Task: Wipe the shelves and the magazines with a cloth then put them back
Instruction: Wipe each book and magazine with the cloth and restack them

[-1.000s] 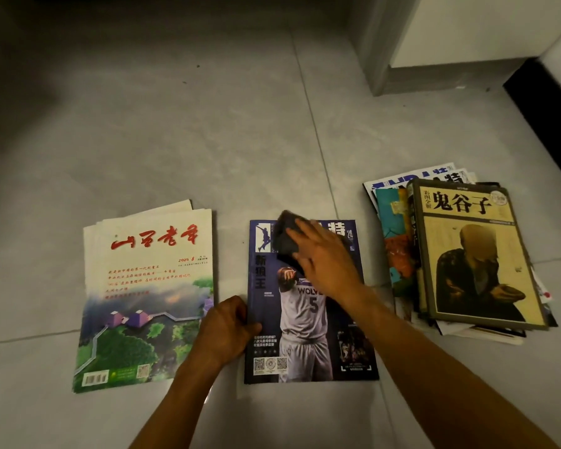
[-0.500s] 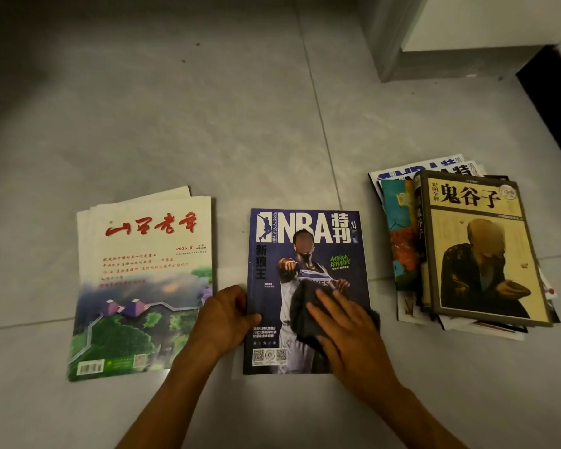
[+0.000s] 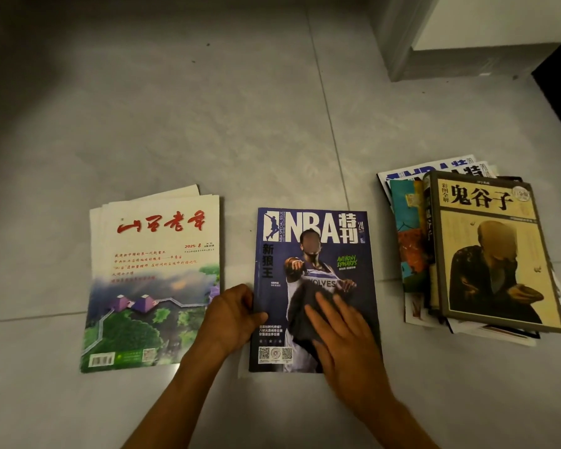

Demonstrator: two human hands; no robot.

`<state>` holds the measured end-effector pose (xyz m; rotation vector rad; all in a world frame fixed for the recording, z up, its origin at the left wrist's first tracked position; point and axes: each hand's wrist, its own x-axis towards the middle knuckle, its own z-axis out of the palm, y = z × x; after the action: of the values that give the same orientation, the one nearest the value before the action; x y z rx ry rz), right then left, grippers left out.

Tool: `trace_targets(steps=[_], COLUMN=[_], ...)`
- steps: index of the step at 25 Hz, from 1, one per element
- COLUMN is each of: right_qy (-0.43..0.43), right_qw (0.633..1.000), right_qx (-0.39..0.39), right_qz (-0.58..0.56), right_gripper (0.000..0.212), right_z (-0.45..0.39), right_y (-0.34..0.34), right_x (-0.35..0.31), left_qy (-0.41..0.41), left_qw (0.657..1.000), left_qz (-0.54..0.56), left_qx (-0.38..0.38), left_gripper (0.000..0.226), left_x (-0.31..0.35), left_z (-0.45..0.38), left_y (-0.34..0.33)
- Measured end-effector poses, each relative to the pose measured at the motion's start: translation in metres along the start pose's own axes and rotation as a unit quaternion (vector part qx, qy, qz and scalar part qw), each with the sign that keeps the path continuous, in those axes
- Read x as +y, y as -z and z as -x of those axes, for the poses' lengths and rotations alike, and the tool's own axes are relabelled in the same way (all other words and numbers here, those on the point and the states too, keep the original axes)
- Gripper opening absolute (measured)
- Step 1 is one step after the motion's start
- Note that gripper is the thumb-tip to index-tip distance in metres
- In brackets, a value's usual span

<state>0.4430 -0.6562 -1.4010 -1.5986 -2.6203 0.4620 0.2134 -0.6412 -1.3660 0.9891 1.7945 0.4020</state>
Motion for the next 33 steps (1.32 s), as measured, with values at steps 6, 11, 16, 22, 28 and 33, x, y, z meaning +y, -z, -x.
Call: trace_targets(steps=[6, 11, 16, 22, 28, 33], right_qy=[0.006, -0.125, 0.077, -0.113, 0.031, -0.001], right_qw=[1.000, 0.990, 0.996, 0.990, 0.997, 0.993], right_qx=[-0.001, 0.022, -0.021, 0.028, -0.050, -0.026], right_qz=[-0.022, -0.057, -0.043, -0.081, -0.044, -0.118], right_gripper=[0.051, 0.056, 0.057, 0.053, 0.081, 0.070], right_z=[-0.021, -0.148, -0.160, -0.099, 0.035, 0.040], right_y=[0.010, 0.038, 0.036, 0.039, 0.000, 0.017], right_x=[0.019, 0.002, -0.031, 0.065, -0.013, -0.023], left_qy=[0.011, 0.032, 0.034, 0.045, 0.037, 0.003], left_qw=[0.999, 0.997, 0.997, 0.998, 0.999, 0.994], left_qz=[0.043, 0.068, 0.074, 0.052, 0.015, 0.095], left_qx=[-0.011, -0.015, -0.013, -0.003, 0.000, -0.055], left_gripper=[0.024, 0.023, 0.025, 0.024, 0.024, 0.038], left_x=[-0.003, -0.002, -0.001, 0.004, 0.013, 0.022], left_z=[0.001, 0.000, 0.001, 0.002, 0.010, 0.033], left_y=[0.001, 0.002, 0.003, 0.003, 0.004, -0.007])
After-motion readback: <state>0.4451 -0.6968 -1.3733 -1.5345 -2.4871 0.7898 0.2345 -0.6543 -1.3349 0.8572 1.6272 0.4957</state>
